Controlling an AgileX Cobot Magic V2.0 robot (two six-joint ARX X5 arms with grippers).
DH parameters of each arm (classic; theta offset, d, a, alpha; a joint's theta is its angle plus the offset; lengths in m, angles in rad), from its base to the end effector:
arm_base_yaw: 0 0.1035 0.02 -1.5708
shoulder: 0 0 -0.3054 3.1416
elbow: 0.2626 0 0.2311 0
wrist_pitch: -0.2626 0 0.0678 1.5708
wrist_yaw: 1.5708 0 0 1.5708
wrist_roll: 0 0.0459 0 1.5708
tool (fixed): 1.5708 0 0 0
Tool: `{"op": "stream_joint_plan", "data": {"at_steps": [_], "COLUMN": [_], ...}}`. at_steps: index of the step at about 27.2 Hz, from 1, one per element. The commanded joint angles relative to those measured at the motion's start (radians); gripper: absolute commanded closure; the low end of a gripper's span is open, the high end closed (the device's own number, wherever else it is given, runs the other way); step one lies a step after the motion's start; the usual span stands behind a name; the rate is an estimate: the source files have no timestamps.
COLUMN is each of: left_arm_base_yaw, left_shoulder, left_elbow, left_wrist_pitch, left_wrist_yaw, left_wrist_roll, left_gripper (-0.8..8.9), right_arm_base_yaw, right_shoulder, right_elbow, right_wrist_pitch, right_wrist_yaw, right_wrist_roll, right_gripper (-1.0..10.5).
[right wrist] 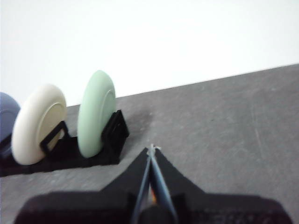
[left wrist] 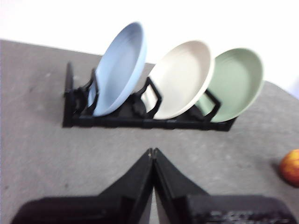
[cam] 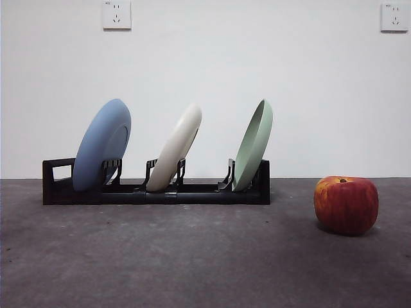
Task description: Take the yellow plate from the plate rack,put the plate on the table,take the apple from the table,put the apple in the plate
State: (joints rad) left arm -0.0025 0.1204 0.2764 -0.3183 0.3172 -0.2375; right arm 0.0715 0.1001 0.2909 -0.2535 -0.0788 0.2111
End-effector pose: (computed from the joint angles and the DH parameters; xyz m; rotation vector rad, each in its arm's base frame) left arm 0.0379 -0.0144 0.2161 -0.2605 0.1982 -0.2985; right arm 0.0369 0.0063 0.2281 0.2109 0.0784 0.1431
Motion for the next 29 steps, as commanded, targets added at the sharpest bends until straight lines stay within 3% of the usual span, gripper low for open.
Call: {"op": "stream_joint_plan", "data": {"at_steps": [1, 8, 12, 18, 25, 27, 28, 29], "left_arm_base_yaw": [0.002, 0.002, 0.002, -0.001, -0.024, -0.026, -0.026, -0.026], "left_shoulder": [0.037, 0.184, 0.275, 0.383, 0.43, 0.438, 0.442, 0.447], "left_elbow": [0.08, 0.315, 0.452, 0.619, 0.679, 0.684, 0.685, 0.687], "left_wrist_pitch": [-0.033, -0.169, -0.289, -0.477, -0.517, -0.521, -0.523, -0.526], "left_wrist_yaw": [0.032, 0.143, 0.209, 0.218, 0.218, 0.224, 0.24, 0.251], "left_wrist_roll": [0.0, 0.05, 0.122, 0.233, 0.242, 0.241, 0.241, 0.241], "left_gripper": [8.2, 8.2, 8.2, 8.2, 8.2, 8.16, 8.12, 7.88], "right_arm_base_yaw": [0.0, 0.0, 0.0, 0.0, 0.0, 0.0, 0.0, 0.0], "right_shoulder": [0.049, 0.236, 0.344, 0.476, 0.539, 0.544, 0.544, 0.544], "right_elbow": [0.087, 0.382, 0.547, 0.712, 0.772, 0.773, 0.774, 0.776], "right_wrist_pitch": [-0.065, -0.34, -0.493, -0.676, -0.751, -0.754, -0.761, -0.771], "right_wrist_yaw": [-0.028, -0.119, -0.18, -0.248, -0.248, -0.248, -0.248, -0.248], "right_wrist_roll": [0.023, -0.086, -0.148, -0.22, -0.249, -0.249, -0.249, -0.249], "right_gripper": [9.6, 9.6, 9.6, 9.6, 9.5, 9.4, 8.9, 7.6]}}
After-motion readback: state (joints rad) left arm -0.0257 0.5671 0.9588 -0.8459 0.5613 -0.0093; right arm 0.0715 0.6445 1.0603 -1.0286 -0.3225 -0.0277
